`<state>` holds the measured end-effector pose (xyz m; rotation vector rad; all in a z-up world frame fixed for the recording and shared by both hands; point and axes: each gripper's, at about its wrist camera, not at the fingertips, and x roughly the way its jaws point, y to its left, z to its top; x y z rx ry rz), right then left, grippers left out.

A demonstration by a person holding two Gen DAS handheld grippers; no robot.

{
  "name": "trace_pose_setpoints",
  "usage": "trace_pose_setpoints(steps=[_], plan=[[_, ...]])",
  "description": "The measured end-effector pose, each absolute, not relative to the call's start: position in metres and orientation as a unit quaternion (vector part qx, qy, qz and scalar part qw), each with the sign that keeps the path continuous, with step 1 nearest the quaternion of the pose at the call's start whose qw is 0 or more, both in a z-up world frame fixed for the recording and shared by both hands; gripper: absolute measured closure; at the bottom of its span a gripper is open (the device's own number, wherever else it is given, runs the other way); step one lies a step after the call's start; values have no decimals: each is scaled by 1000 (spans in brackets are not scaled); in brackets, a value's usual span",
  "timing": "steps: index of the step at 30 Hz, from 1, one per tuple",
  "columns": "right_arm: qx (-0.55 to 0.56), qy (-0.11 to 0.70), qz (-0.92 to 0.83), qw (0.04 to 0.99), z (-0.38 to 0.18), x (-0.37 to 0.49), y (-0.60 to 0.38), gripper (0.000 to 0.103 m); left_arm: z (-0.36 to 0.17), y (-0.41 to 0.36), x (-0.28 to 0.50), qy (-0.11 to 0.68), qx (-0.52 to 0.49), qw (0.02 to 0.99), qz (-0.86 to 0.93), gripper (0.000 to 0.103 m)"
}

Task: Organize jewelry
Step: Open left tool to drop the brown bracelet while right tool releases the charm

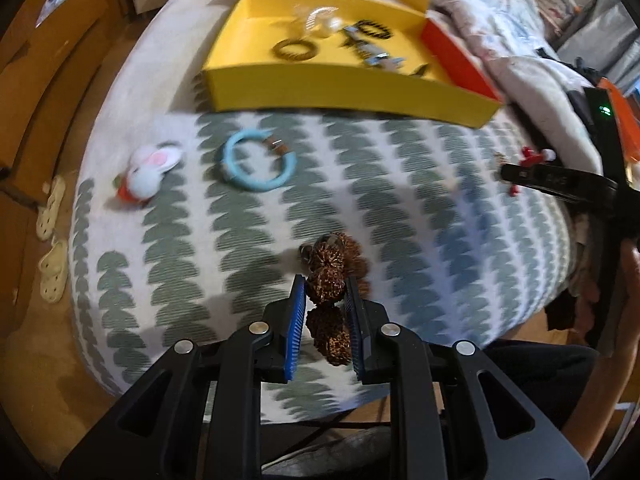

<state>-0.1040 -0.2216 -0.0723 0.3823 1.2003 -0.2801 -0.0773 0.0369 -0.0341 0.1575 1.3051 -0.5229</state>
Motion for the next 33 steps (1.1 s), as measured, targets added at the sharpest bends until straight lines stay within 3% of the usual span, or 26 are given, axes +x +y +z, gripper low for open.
trace_pose_setpoints(steps=[10, 11, 13, 15, 18, 20, 22, 27, 33], plan=[[162, 584, -135, 784, -89, -93, -218, 83, -58, 57, -57, 609, 91, 766, -185, 80], [163, 583, -135, 785, -88, -92, -218, 83, -57, 57, -56, 606, 94, 769, -180, 77], [158, 579, -139, 788, -84, -91, -217, 82, -51, 60, -55, 592, 99, 781, -171, 52], [151, 570, -143, 795, -75, -91, -216, 80, -43, 63, -54, 575, 109, 796, -157, 40], [155, 556, -135, 806, -58, -94, -212, 78, -31, 68, -53, 555, 115, 810, -150, 39], [158, 540, -128, 817, -45, -97, -210, 72, -25, 71, -50, 552, 103, 813, -153, 36], [157, 523, -121, 829, -31, -98, -208, 59, -16, 72, -50, 541, 98, 819, -164, 23], [147, 471, -102, 864, 5, -95, -199, 30, 8, 56, -44, 489, 109, 848, -173, 12], [149, 462, -78, 871, 22, -53, -200, 28, 18, 20, -16, 485, 126, 846, -179, 11]])
